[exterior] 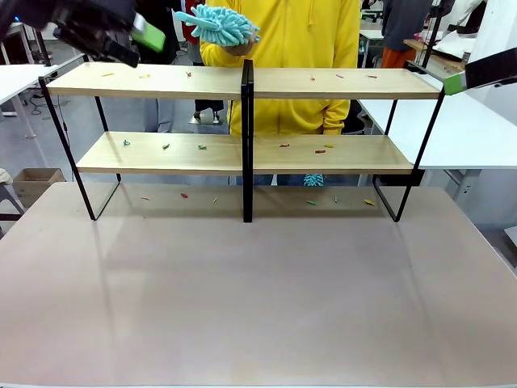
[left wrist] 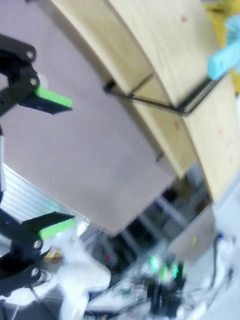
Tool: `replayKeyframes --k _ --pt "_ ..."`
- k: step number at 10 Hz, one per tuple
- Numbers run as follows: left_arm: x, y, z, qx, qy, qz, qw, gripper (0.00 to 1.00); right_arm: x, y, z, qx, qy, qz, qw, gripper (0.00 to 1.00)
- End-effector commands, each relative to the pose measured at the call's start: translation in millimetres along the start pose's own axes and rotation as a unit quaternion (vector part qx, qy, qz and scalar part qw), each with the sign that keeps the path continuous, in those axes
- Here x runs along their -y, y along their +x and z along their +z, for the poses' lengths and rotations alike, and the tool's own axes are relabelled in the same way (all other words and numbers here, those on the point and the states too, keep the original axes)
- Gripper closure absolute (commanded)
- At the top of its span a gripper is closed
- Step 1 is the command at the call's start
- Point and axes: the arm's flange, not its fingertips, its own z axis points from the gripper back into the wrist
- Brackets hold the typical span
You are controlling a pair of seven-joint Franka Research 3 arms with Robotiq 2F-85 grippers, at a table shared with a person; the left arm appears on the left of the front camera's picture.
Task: Clean the shelves.
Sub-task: Pick up the Duster when the human hands it over.
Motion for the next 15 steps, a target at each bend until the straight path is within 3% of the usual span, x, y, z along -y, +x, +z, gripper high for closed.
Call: replayKeyframes --k 1,2,3,4,6,8,9,10,13,15 --pt "-58.0 35.9 -4.6 -0.118 -0.111 0.035 0.986 0.00 0.5 -0.3 0.5 -0.001 0.001 0.001 1.000 0.00" --pt "-70.7 40.8 -14.2 -0.117 -0.131 0.070 0.982 0.00 0.5 -0.3 0.5 -0.001 0.001 0.001 1.000 0.00" --pt "-69.9 31.5 -17.1 -0.092 -0.075 0.105 0.987 0.00 0.5 -0.3 0.5 -0.001 0.001 0.001 1.000 0.00" --pt "-47.3 20.0 2.6 -0.053 -0.132 0.037 0.989 0.00 0.5 -0.3 0.5 -0.001 0.001 0.001 1.000 0.00" --pt "-75.1 30.6 -20.8 -0.090 -0.149 0.124 0.977 0.00 0.5 -0.3 0.5 -0.001 0.001 0.001 1.000 0.00" --pt "-106.5 73.6 -24.8 -0.113 -0.230 0.303 0.918 0.00 0.5 -0.3 0.5 -0.001 0.001 0.001 1.000 0.00" --pt "-119.8 92.4 -28.4 -0.134 -0.292 0.321 0.891 0.00 0.5 -0.3 0.5 -0.001 0.001 0.001 1.000 0.00" --pt "-127.9 107.4 -33.7 -0.116 -0.247 0.365 0.890 0.00 0.5 -0.3 0.5 -0.001 0.001 0.001 1.000 0.00" --pt "-139.5 125.1 -74.1 -0.134 -0.164 0.401 0.891 0.00 0.5 -0.3 0.5 -0.001 0.001 0.001 1.000 0.00" --pt "-146.8 131.0 -85.6 -0.105 -0.127 0.425 0.890 0.00 0.5 -0.3 0.5 -0.001 0.001 0.001 1.000 0.00"
